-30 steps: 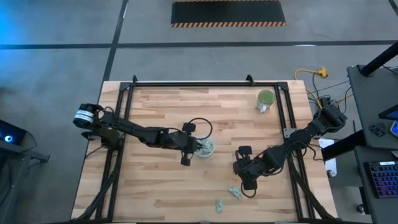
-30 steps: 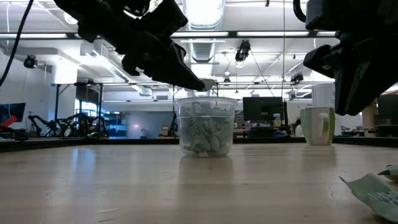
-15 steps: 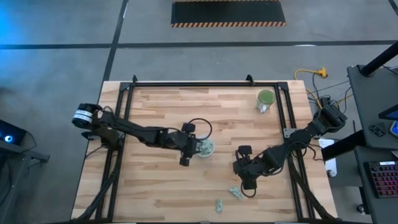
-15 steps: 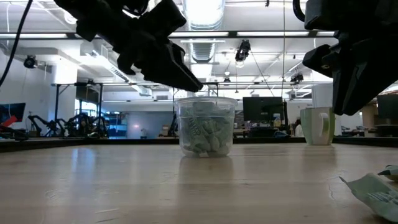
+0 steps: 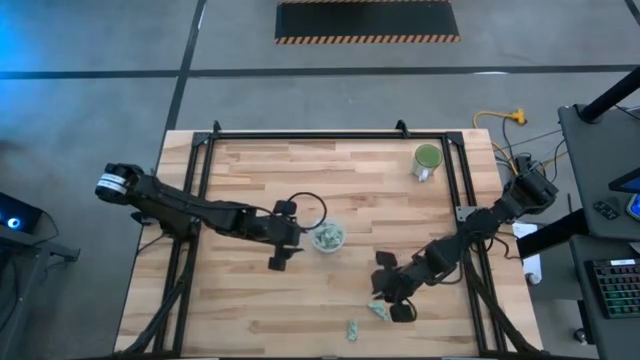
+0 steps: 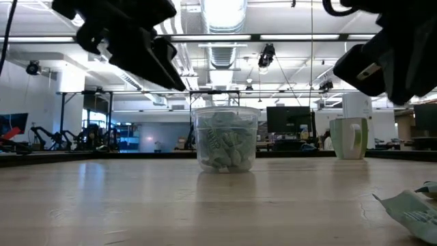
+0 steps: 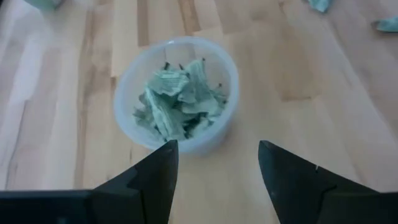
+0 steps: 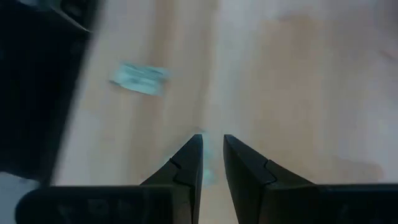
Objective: Pick and place Stevia / Truvia into bins
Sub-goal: Put the light green stevia packet into the transparent container
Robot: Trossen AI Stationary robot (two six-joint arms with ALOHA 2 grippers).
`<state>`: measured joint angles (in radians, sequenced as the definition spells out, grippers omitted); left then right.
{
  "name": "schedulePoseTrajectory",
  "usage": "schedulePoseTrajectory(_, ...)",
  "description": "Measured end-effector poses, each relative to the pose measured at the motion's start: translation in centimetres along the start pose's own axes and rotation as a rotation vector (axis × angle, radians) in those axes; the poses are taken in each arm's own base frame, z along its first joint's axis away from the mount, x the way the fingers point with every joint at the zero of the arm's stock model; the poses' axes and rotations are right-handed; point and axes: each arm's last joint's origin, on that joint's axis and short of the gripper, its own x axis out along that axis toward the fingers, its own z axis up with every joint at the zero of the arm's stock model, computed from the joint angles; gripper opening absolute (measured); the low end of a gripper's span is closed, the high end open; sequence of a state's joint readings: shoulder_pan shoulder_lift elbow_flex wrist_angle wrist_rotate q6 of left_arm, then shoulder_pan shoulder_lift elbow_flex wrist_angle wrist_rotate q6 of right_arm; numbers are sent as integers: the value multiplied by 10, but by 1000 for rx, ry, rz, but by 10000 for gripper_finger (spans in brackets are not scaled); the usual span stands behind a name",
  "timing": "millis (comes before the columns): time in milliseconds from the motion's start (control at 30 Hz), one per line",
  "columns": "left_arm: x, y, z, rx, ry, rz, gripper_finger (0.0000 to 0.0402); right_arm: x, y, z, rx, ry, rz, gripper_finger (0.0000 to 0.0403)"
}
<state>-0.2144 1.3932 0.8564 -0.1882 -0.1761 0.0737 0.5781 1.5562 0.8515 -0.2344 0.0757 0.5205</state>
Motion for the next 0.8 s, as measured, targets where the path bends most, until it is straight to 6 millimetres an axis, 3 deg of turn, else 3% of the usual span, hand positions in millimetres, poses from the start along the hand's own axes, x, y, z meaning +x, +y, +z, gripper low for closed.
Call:
schedulePoseTrajectory(267,-4,-3,0,-2,1,-8,205,1,16,-5,44,-49,81,57)
schedulePoseTrajectory(567,-3,-3,0,-16,1,-8,205,35,26,-23,29,28,50,57)
schedulePoseTrajectory(800,-4,-3,0,-38,-1,-9,205,43,27,-27,44,58,29,85)
